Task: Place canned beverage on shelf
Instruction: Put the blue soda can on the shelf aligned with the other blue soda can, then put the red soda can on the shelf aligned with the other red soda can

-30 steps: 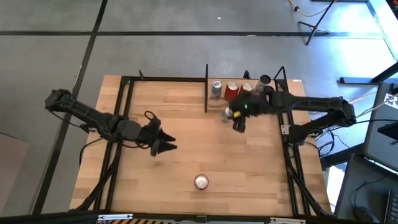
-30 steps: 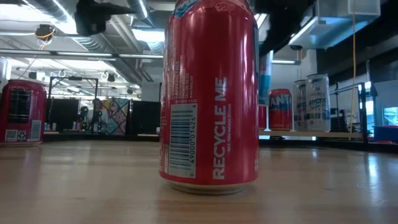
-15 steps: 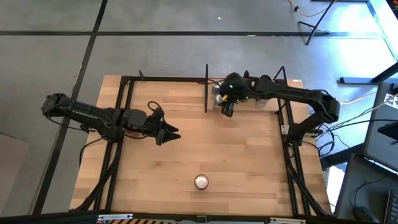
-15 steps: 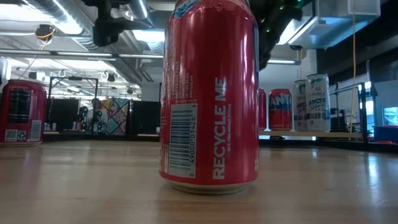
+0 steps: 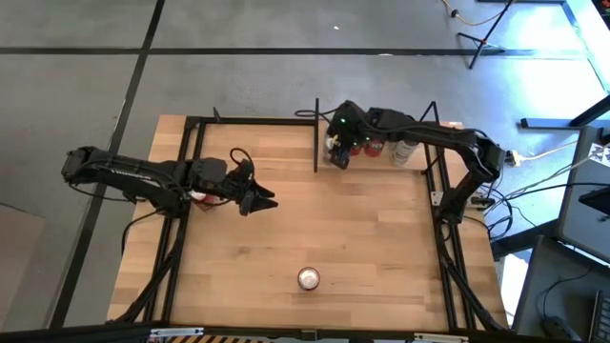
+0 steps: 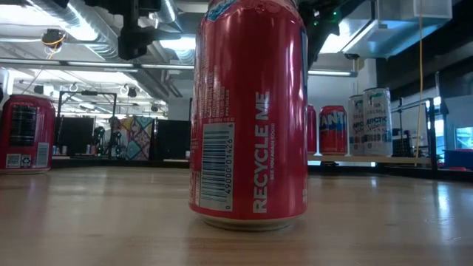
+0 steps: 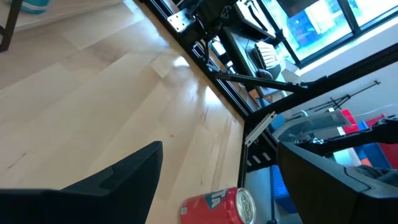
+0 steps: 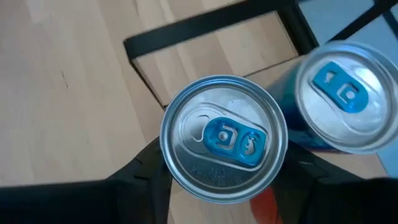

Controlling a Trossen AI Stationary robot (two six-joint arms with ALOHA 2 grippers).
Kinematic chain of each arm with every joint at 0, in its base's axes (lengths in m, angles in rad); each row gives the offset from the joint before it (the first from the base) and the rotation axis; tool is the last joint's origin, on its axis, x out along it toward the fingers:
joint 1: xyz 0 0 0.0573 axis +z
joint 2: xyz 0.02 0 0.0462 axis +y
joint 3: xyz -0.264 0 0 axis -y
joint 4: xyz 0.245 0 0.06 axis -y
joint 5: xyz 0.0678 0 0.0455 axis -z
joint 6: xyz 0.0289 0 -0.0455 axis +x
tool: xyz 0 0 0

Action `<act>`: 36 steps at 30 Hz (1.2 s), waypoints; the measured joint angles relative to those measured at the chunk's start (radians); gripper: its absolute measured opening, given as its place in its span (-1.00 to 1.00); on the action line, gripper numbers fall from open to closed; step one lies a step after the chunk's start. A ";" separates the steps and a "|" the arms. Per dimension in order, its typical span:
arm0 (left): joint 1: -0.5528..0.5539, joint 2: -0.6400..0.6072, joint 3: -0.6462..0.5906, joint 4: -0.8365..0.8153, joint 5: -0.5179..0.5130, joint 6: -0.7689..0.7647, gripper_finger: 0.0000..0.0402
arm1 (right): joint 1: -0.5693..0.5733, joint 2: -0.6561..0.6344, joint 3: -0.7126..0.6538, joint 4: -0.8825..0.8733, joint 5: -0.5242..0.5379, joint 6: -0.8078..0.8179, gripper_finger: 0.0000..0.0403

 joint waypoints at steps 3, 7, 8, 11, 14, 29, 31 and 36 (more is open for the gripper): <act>0.000 0.000 0.000 0.000 0.000 0.004 0.55 | 0.000 0.000 0.000 0.010 0.009 -0.007 0.19; 0.000 0.000 0.000 0.000 0.000 0.024 0.55 | 0.000 0.000 0.000 0.015 0.012 -0.026 0.70; 0.000 0.000 0.000 0.000 0.000 0.031 0.55 | 0.000 0.000 0.000 0.017 0.012 -0.026 0.80; 0.000 0.000 0.000 0.000 0.000 0.056 0.55 | 0.000 -0.001 0.024 -0.023 0.011 -0.026 0.93; 0.000 0.000 0.000 0.000 0.006 0.071 0.55 | 0.012 -0.019 0.084 -0.107 -0.012 -0.020 0.86; -0.177 0.066 0.000 0.000 -0.062 0.081 0.55 | 0.431 -0.134 0.003 0.028 -0.154 0.110 0.69; -0.228 0.099 0.000 0.000 -0.069 0.054 0.55 | 0.494 -0.134 -0.035 0.084 -0.133 0.156 0.69; -0.341 0.200 0.000 0.002 -0.074 0.024 0.55 | 0.641 -0.132 -0.089 0.121 -0.057 0.319 0.69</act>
